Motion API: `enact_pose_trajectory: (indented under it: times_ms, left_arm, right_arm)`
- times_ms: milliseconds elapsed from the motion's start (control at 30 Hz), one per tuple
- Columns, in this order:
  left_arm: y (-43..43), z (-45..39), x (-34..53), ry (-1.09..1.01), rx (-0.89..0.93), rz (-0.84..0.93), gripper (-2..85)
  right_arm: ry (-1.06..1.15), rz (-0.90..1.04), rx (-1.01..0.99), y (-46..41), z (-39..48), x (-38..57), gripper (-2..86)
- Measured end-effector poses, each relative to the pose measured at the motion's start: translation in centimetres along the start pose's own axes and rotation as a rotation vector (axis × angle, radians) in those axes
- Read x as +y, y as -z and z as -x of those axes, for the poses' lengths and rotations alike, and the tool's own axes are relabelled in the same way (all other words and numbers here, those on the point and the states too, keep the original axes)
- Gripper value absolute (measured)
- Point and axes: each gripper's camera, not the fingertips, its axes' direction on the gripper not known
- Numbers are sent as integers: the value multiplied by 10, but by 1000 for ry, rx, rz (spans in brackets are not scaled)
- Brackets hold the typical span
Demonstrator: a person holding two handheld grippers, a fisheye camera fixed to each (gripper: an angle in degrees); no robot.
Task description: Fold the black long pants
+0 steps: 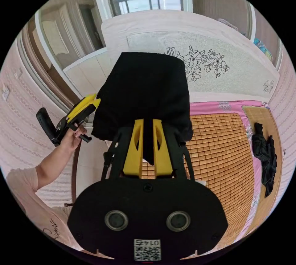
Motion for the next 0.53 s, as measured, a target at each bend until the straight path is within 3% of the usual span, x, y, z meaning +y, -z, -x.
enact_pose_trajectory:
  times_ms: [133, 333, 533]
  left_arm:
    - [81, -48, 57, -219, 61, 13, 84]
    - [174, -165, 172, -484, 294, 277, 80]
    - [217, -315, 191, -620, 675, 245, 84]
  right_arm:
    - [-44, -82, -47, 60, 22, 123, 81]
    - [-573, 164, 199, 141, 69, 398, 99]
    - [-978, 35, 460, 274, 144, 573, 101]
